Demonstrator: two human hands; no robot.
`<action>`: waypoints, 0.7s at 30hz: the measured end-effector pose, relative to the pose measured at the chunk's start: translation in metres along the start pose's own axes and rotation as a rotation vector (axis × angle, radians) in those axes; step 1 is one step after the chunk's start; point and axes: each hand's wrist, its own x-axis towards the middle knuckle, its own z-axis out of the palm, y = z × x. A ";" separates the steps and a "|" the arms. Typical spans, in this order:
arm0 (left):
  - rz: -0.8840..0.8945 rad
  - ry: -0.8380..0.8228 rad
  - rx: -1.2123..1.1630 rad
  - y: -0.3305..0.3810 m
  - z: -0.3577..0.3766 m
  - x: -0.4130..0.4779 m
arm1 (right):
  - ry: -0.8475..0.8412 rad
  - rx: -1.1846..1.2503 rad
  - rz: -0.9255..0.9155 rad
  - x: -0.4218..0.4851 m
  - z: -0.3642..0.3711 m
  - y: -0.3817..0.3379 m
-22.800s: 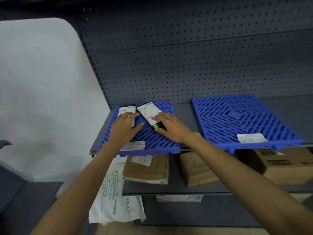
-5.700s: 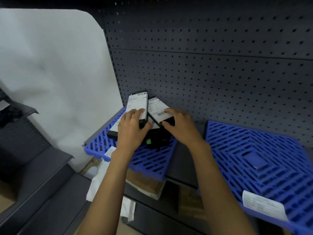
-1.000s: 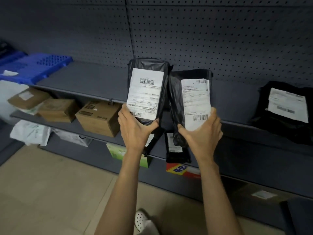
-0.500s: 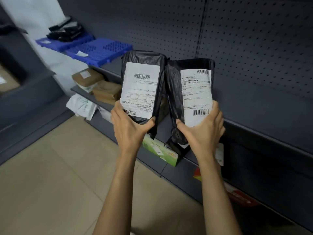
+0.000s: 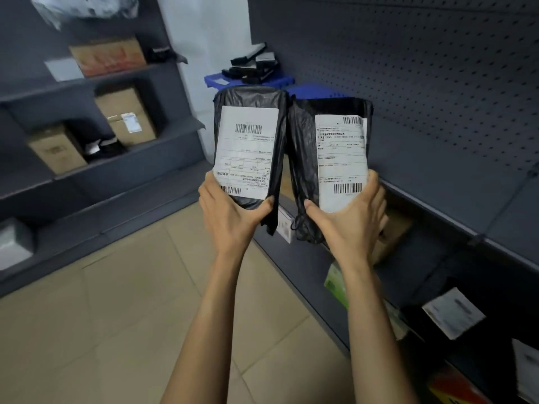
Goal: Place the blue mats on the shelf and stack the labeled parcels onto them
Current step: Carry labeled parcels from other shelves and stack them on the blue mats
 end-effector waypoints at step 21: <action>-0.001 -0.039 -0.036 -0.023 0.160 0.290 | 0.026 -0.063 -0.099 0.269 0.178 -0.068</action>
